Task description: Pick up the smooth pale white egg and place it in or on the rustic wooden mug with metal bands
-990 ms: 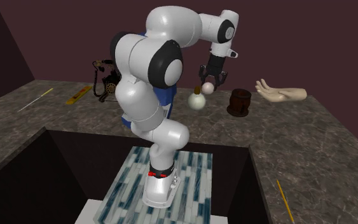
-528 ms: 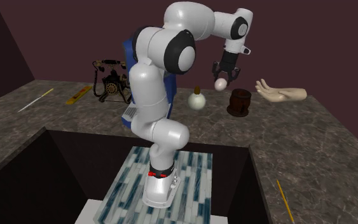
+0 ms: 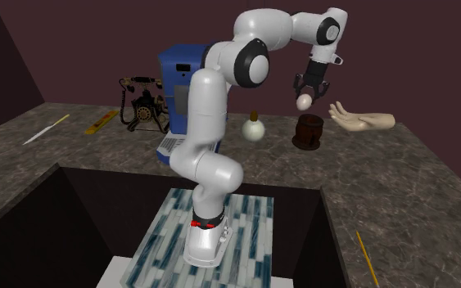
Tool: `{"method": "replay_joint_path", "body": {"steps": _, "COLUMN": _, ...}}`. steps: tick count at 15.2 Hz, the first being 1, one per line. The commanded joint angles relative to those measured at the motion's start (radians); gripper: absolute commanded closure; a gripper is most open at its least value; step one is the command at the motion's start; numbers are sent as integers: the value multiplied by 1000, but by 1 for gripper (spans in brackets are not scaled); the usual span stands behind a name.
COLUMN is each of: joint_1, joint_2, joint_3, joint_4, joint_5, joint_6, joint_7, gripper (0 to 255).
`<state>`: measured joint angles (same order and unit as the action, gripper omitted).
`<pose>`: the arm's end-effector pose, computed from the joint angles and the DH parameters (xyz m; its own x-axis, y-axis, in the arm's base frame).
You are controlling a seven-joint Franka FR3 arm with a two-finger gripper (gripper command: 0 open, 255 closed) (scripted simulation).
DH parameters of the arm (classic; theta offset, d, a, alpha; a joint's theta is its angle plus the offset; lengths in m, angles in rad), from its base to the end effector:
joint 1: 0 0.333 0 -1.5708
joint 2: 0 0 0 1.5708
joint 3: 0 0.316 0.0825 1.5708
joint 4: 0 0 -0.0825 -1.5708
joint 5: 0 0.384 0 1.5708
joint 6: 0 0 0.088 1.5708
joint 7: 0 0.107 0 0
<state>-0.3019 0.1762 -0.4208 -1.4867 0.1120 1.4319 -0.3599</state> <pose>0.4600 -0.3617 0.5602 0.9228 -0.3373 -0.1861 -0.3611 -0.9257 -0.1128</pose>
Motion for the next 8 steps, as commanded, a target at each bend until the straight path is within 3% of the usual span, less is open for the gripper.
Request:
{"method": "replay_joint_path", "body": {"steps": 1, "joint_1": -29, "joint_2": 104, "joint_3": -7, "joint_4": 131, "joint_5": 37, "joint_6": -38, "joint_7": -26, "gripper": 255}}
{"method": "replay_joint_path", "body": {"steps": 6, "joint_1": -163, "joint_2": 412, "joint_3": 4, "joint_4": 599, "joint_5": 144, "joint_6": -211, "joint_7": -61, "gripper": 255}}
{"method": "replay_joint_path", "body": {"steps": 8, "joint_1": -149, "joint_2": 390, "joint_3": 4, "joint_4": 534, "joint_5": 134, "joint_6": -168, "joint_7": -64, "gripper": 255}}
